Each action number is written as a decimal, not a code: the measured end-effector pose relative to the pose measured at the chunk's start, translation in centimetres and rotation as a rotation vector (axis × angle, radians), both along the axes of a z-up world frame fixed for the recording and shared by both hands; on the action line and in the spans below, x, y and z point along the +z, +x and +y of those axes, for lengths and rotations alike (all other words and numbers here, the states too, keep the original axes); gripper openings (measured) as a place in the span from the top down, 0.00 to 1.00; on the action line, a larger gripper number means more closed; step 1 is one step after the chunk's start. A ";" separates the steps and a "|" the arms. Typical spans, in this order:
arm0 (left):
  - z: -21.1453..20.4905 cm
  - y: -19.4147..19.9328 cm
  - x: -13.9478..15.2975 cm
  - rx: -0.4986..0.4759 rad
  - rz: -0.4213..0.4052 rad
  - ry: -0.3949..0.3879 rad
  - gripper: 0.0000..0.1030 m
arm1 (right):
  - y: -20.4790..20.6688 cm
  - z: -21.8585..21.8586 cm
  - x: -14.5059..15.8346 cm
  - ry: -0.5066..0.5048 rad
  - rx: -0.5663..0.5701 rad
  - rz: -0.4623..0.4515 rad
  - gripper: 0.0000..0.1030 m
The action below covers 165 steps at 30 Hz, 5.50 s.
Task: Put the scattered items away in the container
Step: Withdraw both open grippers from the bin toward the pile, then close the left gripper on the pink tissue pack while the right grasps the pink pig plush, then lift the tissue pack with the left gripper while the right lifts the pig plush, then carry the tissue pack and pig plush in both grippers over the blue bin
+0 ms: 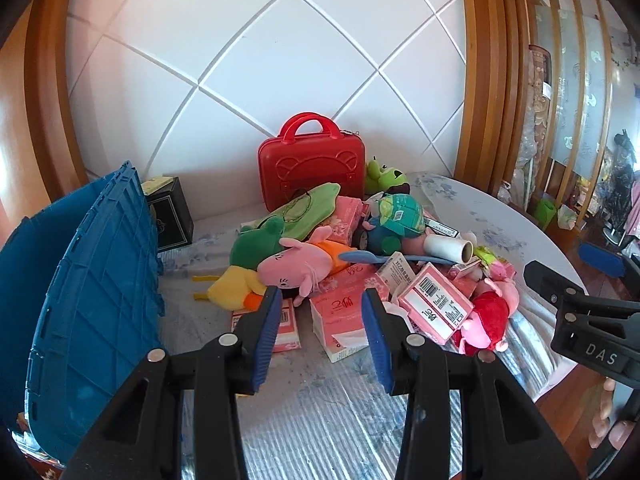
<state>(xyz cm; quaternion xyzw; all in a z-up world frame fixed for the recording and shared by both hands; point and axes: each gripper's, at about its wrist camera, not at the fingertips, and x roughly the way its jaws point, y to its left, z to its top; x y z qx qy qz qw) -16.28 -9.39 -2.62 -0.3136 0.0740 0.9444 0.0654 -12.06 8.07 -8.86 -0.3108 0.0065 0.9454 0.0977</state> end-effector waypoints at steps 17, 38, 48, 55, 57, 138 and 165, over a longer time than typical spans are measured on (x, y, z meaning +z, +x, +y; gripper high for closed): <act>11.1 -6.0 -6.7 0.116 -0.138 0.004 0.37 | -4.1 16.0 -5.0 -0.055 0.010 -0.125 0.10; 19.0 -14.2 -20.3 0.152 -0.532 0.084 0.37 | -8.2 25.4 -18.4 -0.345 0.084 -0.439 0.10; 21.7 -17.1 -22.5 0.259 -0.509 -0.105 0.11 | -9.6 25.4 -19.2 -0.410 0.123 -0.470 0.10; 19.7 -15.5 -23.1 0.238 -0.528 -0.075 0.07 | -10.9 24.7 -22.0 -0.587 0.124 -0.562 0.10; 18.7 -15.0 -23.5 0.230 -0.540 -0.047 0.07 | -11.2 24.0 -22.3 -0.596 0.136 -0.572 0.08; 17.0 -3.4 -15.2 0.178 -0.329 -0.126 0.15 | -8.0 18.7 -12.9 -0.148 0.179 -0.288 0.26; -11.3 7.0 7.6 0.303 0.118 -0.105 0.15 | -3.6 -15.0 9.0 0.017 0.441 0.163 0.26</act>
